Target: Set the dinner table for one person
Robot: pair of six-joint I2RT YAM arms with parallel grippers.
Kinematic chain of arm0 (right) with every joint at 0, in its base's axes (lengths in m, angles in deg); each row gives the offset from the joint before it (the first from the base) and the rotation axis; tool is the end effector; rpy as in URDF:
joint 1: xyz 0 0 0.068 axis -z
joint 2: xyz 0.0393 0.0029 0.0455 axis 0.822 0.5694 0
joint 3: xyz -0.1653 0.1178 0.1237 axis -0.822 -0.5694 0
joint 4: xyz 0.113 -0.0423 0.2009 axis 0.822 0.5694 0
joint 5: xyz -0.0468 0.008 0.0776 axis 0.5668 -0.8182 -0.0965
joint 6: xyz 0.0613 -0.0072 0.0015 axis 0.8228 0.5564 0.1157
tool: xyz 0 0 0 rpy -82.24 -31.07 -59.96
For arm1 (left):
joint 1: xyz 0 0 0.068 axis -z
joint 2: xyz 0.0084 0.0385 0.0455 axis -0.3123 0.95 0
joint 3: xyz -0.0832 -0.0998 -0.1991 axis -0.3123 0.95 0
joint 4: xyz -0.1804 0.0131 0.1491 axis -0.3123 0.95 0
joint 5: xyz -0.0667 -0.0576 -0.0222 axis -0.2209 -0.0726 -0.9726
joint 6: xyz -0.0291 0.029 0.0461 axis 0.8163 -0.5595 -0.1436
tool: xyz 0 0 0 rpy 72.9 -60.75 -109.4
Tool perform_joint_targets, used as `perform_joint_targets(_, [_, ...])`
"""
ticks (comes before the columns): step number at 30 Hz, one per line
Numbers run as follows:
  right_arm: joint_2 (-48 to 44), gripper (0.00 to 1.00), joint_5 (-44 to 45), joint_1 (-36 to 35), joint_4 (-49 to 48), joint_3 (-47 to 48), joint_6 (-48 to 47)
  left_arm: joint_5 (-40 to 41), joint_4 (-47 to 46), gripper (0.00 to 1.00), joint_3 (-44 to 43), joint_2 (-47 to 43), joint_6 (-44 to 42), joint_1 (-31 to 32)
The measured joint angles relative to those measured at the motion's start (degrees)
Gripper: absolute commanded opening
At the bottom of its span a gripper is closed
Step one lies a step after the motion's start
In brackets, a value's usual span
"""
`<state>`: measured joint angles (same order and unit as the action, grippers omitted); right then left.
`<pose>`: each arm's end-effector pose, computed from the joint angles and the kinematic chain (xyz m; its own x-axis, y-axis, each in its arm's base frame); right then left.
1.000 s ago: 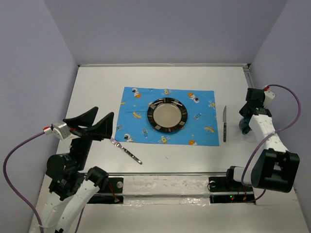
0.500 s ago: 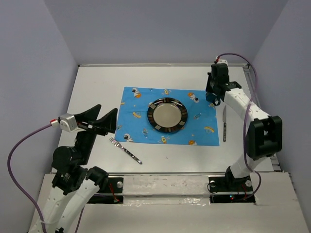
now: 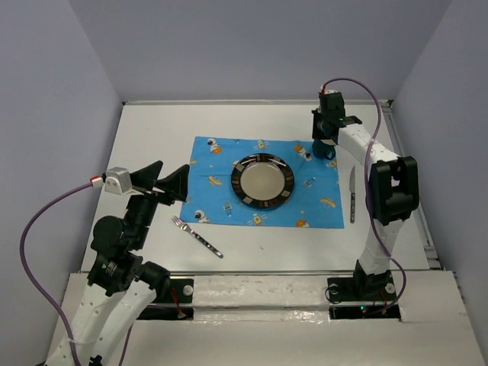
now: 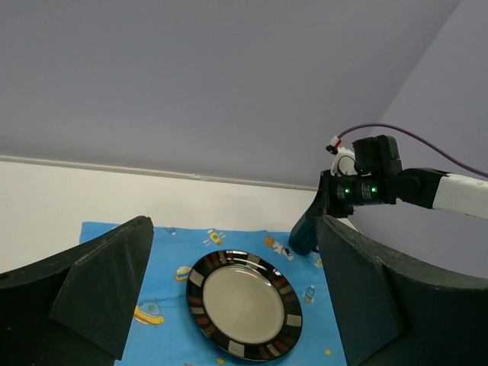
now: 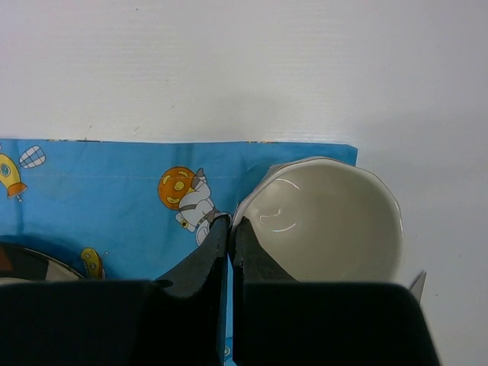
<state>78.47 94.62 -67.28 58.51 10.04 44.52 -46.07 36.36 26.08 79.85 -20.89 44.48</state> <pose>0.4075 0.0772 0.2262 -0.6630 -0.0075 -0.7486 0.0259 0.9991 -0.0329 0.0950 -0.0417 0.3563 0.2404 -0.4601 -0.8547 0.4542 0.8315 -0.3199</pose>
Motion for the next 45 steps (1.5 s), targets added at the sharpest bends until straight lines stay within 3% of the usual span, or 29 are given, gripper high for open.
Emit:
perform_joint_targets(1, [0.09, 0.01, -0.07, 0.0, 0.0, 0.13, -0.13, -0.02, -0.02, 0.99, 0.0, 0.07, -0.02, -0.15])
perform_joint_targets(5, [0.28, 0.21, -0.22, 0.0, 0.07, 0.2, -0.42, -0.15, 0.0, 0.99, 0.0, 0.11, -0.02, -0.42])
perform_joint_targets(6, [0.35, 0.35, -0.26, 0.0, 0.11, 0.22, -0.35, -0.2, -0.02, 0.99, 0.0, 0.11, -0.02, -0.42])
perform_joint_targets(8, [0.42, 0.49, -0.07, 0.0, 0.13, 0.28, -0.22, -0.22, -0.02, 0.99, 0.0, 0.11, -0.02, -0.46])
perform_joint_targets(9, [0.42, 0.62, 0.35, 0.0, 0.33, 0.44, -0.35, -0.22, -0.02, 0.99, 0.0, 0.11, -0.02, -0.48])
perform_joint_targets(16, [-2.56, 0.61, 5.7, 0.0, 1.81, -0.09, 1.01, -0.61, -0.02, 0.99, 0.0, 0.02, -0.02, -0.5])
perform_joint_targets(23, [-25.27, 0.43, 11.32, 0.98, 0.31, -22.08, 9.81, -0.87, -0.04, 0.99, 0.0, -2.36, -0.02, 0.17])
perform_joint_targets(27, [-34.6, 0.44, 10.8, 5.99, -0.87, -35.78, 14.36, -0.85, -0.02, 0.99, 0.0, -3.45, -0.02, 1.2])
perform_joint_targets(33, [-34.84, 0.48, 5.4, 11.23, -0.13, -45.59, 16.79, -0.85, -0.09, 0.99, 0.0, -5.11, -0.02, 2.27])
perform_joint_targets(38, [-31.8, 0.47, 1.05, 14.51, -1.09, -46.1, 18.12, -0.85, -0.02, 0.99, 0.0, -5.95, -0.02, 2.54])
perform_joint_targets(45, [-23.89, 0.38, -2.05, 16.48, -1.29, -44.76, 19.28, -0.81, -0.04, 0.99, 0.0, -7.26, -0.07, 2.64])
